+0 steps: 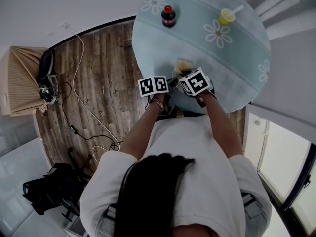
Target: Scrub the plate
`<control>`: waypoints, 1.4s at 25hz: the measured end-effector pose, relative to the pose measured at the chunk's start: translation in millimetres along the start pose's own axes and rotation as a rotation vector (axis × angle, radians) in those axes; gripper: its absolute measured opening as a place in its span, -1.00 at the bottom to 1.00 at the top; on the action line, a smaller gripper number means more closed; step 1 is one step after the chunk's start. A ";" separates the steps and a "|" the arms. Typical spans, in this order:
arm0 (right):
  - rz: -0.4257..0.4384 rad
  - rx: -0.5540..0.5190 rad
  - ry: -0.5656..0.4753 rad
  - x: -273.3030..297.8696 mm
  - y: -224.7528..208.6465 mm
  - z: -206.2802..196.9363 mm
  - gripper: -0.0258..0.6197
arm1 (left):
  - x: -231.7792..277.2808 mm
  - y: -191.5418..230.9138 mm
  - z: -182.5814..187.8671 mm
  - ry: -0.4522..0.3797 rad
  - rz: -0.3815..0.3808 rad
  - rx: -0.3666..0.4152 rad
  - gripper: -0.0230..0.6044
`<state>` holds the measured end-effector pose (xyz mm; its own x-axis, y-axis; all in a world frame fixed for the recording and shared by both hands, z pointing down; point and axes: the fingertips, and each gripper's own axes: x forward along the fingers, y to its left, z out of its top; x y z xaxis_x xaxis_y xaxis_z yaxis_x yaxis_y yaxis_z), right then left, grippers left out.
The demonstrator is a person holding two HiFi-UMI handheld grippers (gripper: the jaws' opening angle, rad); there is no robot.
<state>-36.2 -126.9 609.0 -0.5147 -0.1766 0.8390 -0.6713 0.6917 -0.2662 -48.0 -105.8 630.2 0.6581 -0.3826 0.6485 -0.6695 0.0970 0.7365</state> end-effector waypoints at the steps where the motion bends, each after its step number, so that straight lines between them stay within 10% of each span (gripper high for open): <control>1: 0.024 0.020 0.002 0.7 1.4 -0.3 -0.73 | 0.8 -0.3 0.0 -0.001 -0.002 0.000 -0.78; 18: 0.228 0.085 0.012 -9.8 24.6 -25.5 -0.73 | 1.1 0.3 0.1 0.012 -0.026 0.002 -0.79; 35: 0.213 0.046 0.003 -17.2 37.5 -37.2 -0.73 | 1.0 1.7 0.3 -0.014 0.001 -0.008 -0.79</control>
<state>-32.7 -71.9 602.2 -0.6460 -0.0273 0.7629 -0.5712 0.6802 -0.4594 -48.6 -106.3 632.0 0.6526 -0.3957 0.6461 -0.6670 0.1044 0.7377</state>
